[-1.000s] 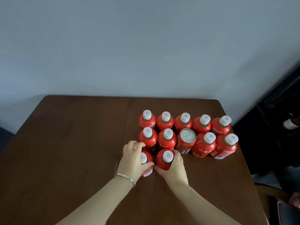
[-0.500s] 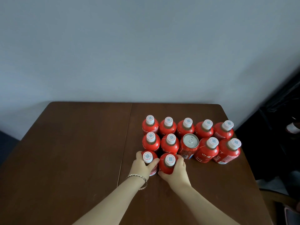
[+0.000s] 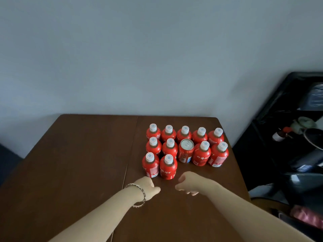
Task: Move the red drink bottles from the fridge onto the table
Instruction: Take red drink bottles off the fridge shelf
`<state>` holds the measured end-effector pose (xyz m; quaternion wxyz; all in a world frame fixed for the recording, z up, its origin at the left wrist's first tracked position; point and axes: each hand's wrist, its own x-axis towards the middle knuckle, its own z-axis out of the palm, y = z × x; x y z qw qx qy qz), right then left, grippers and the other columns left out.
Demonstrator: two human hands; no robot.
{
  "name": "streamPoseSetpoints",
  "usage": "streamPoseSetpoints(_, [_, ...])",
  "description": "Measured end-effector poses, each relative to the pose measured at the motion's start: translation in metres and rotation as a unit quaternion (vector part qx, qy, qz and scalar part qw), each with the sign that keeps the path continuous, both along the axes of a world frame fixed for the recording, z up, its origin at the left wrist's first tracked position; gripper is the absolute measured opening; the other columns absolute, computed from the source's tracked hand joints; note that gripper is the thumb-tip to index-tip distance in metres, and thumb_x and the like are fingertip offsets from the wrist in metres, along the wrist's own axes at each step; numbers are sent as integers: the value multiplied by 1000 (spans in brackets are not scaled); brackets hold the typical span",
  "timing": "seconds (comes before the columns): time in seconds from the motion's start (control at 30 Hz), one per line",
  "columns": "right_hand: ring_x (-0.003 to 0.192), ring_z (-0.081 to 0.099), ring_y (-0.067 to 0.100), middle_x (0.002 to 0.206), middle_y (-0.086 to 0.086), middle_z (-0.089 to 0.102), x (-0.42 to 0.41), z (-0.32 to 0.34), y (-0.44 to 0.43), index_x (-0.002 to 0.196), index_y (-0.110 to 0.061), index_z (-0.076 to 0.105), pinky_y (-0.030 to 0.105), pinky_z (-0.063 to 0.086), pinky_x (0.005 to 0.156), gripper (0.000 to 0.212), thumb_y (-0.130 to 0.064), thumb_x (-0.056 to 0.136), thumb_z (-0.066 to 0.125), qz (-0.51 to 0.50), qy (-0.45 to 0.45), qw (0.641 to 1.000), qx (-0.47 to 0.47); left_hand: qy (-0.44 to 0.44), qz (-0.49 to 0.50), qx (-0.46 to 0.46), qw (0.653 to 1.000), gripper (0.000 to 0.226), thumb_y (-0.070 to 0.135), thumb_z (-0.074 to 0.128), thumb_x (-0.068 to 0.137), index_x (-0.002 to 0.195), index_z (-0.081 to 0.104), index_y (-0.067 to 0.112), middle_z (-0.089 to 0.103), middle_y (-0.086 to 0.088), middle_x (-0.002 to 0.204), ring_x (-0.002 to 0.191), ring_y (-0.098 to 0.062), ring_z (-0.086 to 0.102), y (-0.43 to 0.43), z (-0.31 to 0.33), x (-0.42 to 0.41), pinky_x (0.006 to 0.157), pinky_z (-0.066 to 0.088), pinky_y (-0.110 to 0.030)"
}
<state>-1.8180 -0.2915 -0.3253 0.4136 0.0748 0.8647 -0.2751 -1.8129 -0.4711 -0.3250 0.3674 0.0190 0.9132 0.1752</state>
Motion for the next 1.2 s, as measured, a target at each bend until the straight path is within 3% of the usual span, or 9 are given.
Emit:
streamPoseSetpoints(0.07, [86, 59, 18, 106, 10, 63, 7, 13, 10, 123, -7, 55, 29, 51, 79, 43, -33, 88, 57, 20, 33, 999, 37, 35, -55, -1, 998, 45, 30, 43, 89, 50, 29, 13, 29, -1, 52, 47, -13, 29, 6, 15, 3, 52, 28, -27])
streamPoseSetpoints(0.17, [109, 56, 17, 125, 2, 55, 32, 36, 22, 130, -15, 49, 29, 48, 91, 47, -36, 88, 58, 0, 75, 994, 77, 62, -106, 27, 992, 35, 33, 45, 90, 63, 47, 12, 44, -2, 64, 65, -19, 48, 23, 37, 9, 68, 39, -30])
streamPoseSetpoints(0.3, [108, 55, 17, 125, 1, 55, 88, 60, 43, 132, -18, 47, 26, 47, 87, 47, -36, 89, 56, -78, 124, 982, 123, 121, -200, 61, 970, 27, 37, 48, 90, 98, 60, 15, 63, -2, 93, 90, -21, 60, 59, 61, 23, 74, 45, -30])
streamPoseSetpoints(0.4, [105, 57, 18, 120, 0, 57, 149, 77, 58, 128, -20, 49, 25, 45, 79, 42, -34, 89, 53, -159, 161, 960, 164, 144, -309, 86, 936, 24, 37, 47, 90, 100, 58, 19, 63, -1, 100, 90, -18, 59, 93, 77, 51, 72, 45, -28])
streamPoseSetpoints(0.57, [104, 58, 21, 118, 1, 60, 290, 111, 80, 121, -20, 54, 29, 49, 87, 34, -31, 90, 51, -295, 164, 915, 222, 161, -463, 140, 860, 24, 34, 45, 89, 98, 60, 17, 64, -2, 102, 92, -21, 60, 159, 106, 142, 80, 48, -31])
streamPoseSetpoints(0.73, [95, 59, 25, 112, 6, 63, 473, 155, 82, 116, -15, 58, 28, 49, 79, 30, -27, 90, 50, -420, 135, 841, 315, 142, -625, 198, 742, 21, 32, 46, 89, 92, 58, 16, 65, -6, 101, 95, -24, 60, 229, 136, 290, 80, 44, -28])
streamPoseSetpoints(0.9, [107, 56, 21, 116, 1, 61, 664, 206, 45, 120, -23, 56, 22, 34, 72, 30, -31, 92, 53, -559, 121, 716, 399, 164, -739, 268, 596, 29, 28, 47, 87, 94, 64, 6, 66, -13, 104, 96, -29, 60, 270, 179, 477, 80, 47, -29])
streamPoseSetpoints(1.03, [103, 60, 24, 116, 5, 63, 804, 244, 0, 114, -20, 61, 28, 45, 85, 27, -27, 90, 53, -645, 84, 629, 425, 164, -795, 322, 487, 29, 26, 47, 89, 102, 65, 7, 65, -13, 109, 99, -29, 59, 272, 219, 633, 80, 46, -28])
streamPoseSetpoints(1.2, [99, 59, 23, 111, 2, 64, 976, 281, -62, 109, -17, 61, 28, 46, 77, 24, -28, 90, 52, -709, 22, 538, 456, 152, -838, 365, 375, 31, 24, 45, 91, 108, 63, 6, 64, -11, 113, 104, -26, 59, 257, 259, 831, 82, 45, -26])
